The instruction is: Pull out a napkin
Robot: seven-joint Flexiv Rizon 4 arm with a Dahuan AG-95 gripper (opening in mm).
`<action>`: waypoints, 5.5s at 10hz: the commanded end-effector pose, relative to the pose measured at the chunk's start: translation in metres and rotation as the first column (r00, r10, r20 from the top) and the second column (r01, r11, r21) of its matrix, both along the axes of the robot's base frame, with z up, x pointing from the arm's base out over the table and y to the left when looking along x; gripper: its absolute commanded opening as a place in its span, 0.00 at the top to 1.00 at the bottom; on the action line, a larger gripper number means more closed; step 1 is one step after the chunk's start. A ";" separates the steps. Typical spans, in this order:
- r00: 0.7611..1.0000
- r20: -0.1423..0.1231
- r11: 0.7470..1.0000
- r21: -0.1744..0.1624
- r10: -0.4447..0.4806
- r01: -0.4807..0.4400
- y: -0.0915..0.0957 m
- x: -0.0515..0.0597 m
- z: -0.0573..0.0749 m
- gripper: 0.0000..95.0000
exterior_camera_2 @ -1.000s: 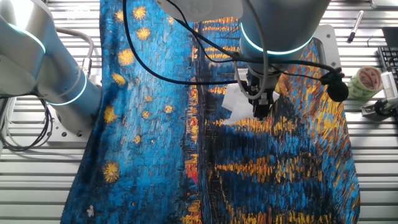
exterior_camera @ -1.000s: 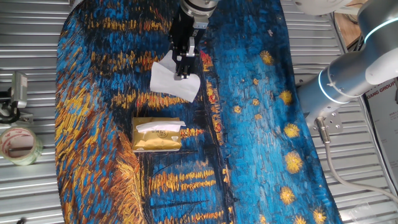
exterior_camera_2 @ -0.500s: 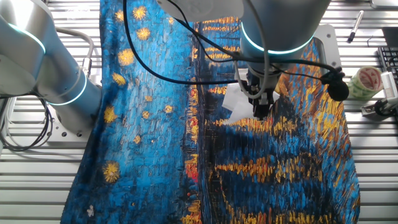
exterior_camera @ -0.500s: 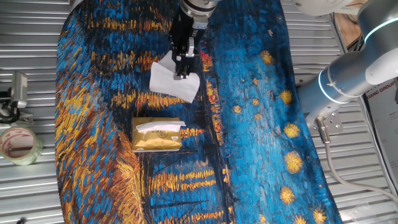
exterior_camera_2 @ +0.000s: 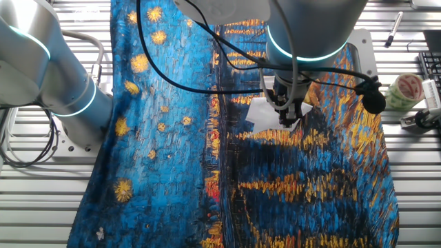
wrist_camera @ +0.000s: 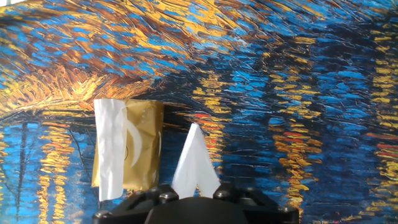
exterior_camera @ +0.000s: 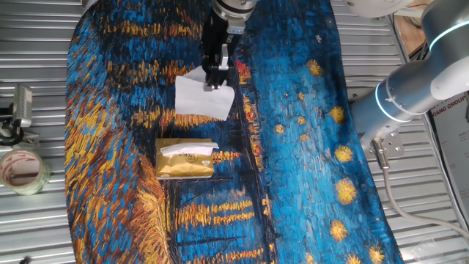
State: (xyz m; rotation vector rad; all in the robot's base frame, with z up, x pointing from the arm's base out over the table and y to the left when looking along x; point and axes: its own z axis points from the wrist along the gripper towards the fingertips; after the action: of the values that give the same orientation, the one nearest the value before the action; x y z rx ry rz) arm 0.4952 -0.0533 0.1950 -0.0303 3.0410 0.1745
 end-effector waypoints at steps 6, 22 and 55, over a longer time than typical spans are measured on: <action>1.000 0.004 1.000 0.005 0.003 -0.003 0.000 0.000 0.000 0.80; 1.000 0.020 0.999 0.041 0.023 -0.024 -0.001 -0.001 -0.002 0.00; 1.000 -0.007 0.996 -0.085 -0.028 0.028 0.034 0.009 -0.018 1.00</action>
State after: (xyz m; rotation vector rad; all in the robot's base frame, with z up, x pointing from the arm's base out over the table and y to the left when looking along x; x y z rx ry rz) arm 0.5038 -0.0198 0.1760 0.0069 3.0532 0.0423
